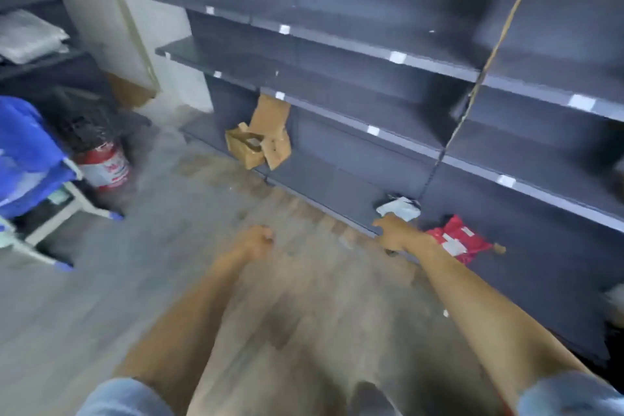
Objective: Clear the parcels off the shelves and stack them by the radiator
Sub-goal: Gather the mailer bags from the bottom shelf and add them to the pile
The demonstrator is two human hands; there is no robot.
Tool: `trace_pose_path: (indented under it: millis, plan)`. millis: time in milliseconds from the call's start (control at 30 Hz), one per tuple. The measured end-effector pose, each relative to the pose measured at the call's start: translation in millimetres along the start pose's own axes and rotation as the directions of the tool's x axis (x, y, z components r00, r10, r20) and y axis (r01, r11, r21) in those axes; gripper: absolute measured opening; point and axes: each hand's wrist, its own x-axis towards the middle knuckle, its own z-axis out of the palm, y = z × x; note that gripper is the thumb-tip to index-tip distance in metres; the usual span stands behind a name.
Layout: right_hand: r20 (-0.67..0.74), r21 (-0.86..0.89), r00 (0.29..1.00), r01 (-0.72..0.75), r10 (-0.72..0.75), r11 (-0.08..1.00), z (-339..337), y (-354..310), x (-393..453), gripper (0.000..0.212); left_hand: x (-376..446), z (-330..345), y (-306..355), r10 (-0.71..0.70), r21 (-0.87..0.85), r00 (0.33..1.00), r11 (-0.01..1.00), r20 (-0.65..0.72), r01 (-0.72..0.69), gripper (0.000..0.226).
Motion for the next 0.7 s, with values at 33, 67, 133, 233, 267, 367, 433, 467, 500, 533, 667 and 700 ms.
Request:
trace_pose_path:
  millis: [33,67,133,233,267,367,433,467,500,533,667,700]
  plan:
    - [0.029,-0.022,0.999,0.045,-0.044,0.999,1.7,-26.3,18.1,0.038,1.3,-5.4,-23.5,-0.042,-0.001,0.999,0.999,0.003,0.042,0.034]
    - [0.054,-0.049,0.995,0.087,-0.084,0.995,3.5,-50.7,35.9,0.037,3.3,-7.5,-43.4,-0.070,-0.001,0.997,0.998,0.020,0.070,0.034]
    - [0.097,-0.080,0.984,0.155,-0.148,0.985,7.1,-91.6,72.8,0.037,15.1,-6.9,-76.0,-0.096,0.024,0.993,0.995,0.071,0.095,0.035]
    - [0.153,-0.094,0.971,0.197,-0.181,0.976,5.6,-133.2,131.9,0.040,55.3,-18.8,-103.0,-0.140,0.061,0.980,0.989,0.141,0.132,0.035]
    - [0.169,-0.105,0.968,0.205,-0.186,0.973,1.0,-142.2,154.5,0.040,76.5,-27.9,-107.2,-0.152,0.068,0.976,0.987,0.154,0.143,0.035]
    - [0.188,-0.106,0.964,0.210,-0.188,0.972,-19.4,-162.7,227.0,0.041,149.2,-67.8,-109.3,-0.156,0.080,0.976,0.986,0.154,0.145,0.037]
    - [0.193,-0.077,0.965,0.195,-0.178,0.978,-40.3,-175.2,271.9,0.037,195.6,-103.4,-105.5,-0.156,0.084,0.978,0.986,0.140,0.146,0.037]
    - [0.217,-0.074,0.963,0.182,-0.162,0.981,-51.0,-181.8,293.9,0.029,216.9,-122.7,-104.3,-0.166,0.092,0.976,0.984,0.142,0.154,0.037]
    - [0.245,-0.095,0.957,0.186,-0.159,0.978,-62.5,-189.3,316.1,0.019,237.5,-142.2,-104.7,-0.179,0.101,0.973,0.981,0.146,0.165,0.037]
    - [0.252,-0.094,0.953,0.195,-0.166,0.976,-75.7,-199.3,337.4,0.020,256.5,-161.8,-106.4,-0.191,0.107,0.971,0.979,0.144,0.176,0.036]
    - [0.226,-0.085,0.955,0.215,-0.191,0.973,-122.0,-251.9,412.4,0.032,325.3,-226.0,-136.1,-0.233,0.083,0.968,0.971,0.089,0.225,0.036]
    - [0.247,-0.094,0.946,0.239,-0.210,0.967,-126.3,-266.9,429.1,0.029,339.3,-234.8,-148.0,-0.249,0.079,0.964,0.967,0.091,0.242,0.036]
